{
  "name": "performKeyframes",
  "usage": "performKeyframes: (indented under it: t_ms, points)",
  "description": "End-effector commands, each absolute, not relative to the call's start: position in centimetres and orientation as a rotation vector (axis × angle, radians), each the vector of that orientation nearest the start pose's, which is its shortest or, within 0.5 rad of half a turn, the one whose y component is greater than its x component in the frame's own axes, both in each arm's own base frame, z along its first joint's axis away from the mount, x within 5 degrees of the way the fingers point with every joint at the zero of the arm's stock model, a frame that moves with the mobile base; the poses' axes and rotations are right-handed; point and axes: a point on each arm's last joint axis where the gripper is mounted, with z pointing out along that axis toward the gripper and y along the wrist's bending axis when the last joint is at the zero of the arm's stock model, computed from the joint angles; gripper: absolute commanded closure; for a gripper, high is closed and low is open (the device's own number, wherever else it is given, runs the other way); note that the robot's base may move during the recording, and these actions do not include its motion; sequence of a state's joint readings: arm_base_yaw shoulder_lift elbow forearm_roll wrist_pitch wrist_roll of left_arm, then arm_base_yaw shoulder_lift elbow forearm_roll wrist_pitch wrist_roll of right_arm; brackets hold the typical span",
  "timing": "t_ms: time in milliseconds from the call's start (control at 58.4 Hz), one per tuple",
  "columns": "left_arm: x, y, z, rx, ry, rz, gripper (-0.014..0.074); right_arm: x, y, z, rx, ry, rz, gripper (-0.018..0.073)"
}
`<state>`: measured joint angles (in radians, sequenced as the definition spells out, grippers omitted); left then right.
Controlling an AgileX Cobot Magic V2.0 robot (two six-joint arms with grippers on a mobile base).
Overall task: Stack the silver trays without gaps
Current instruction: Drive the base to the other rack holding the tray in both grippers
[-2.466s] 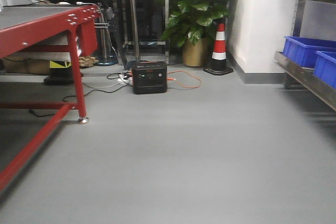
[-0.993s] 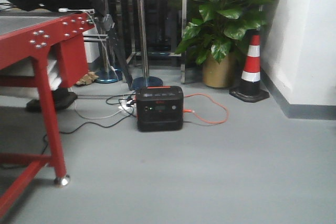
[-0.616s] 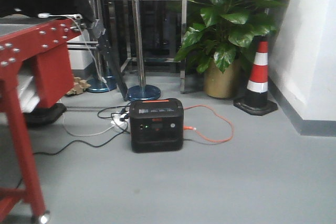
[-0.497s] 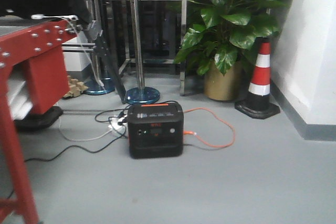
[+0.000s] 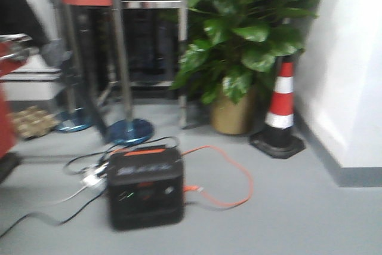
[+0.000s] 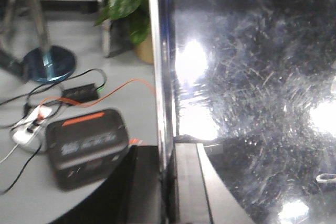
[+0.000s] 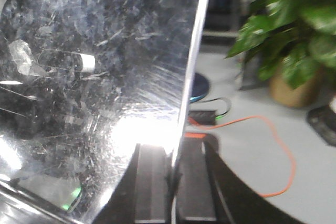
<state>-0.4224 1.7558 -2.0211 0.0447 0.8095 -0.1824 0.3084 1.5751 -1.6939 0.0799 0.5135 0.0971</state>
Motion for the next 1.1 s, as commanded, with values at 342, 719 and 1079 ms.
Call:
performKeyframes:
  t_ms: [342,719,1079]
  points:
    - [36.28,-16.61,46.78,0.265,1.975,-0.372,0.0616,34.45,11.98,46.29,-0.165,1.809,0.401,0.0634]
    - [36.28,-16.61,46.78,0.265,1.975,-0.372,0.0616,34.45,11.98,46.29,-0.165,1.809,0.401,0.0634]
    - [36.28,-16.62,46.78,0.266,1.975,-0.372,0.0616,34.46,11.99,46.3,-0.165,1.807,0.401,0.0634]
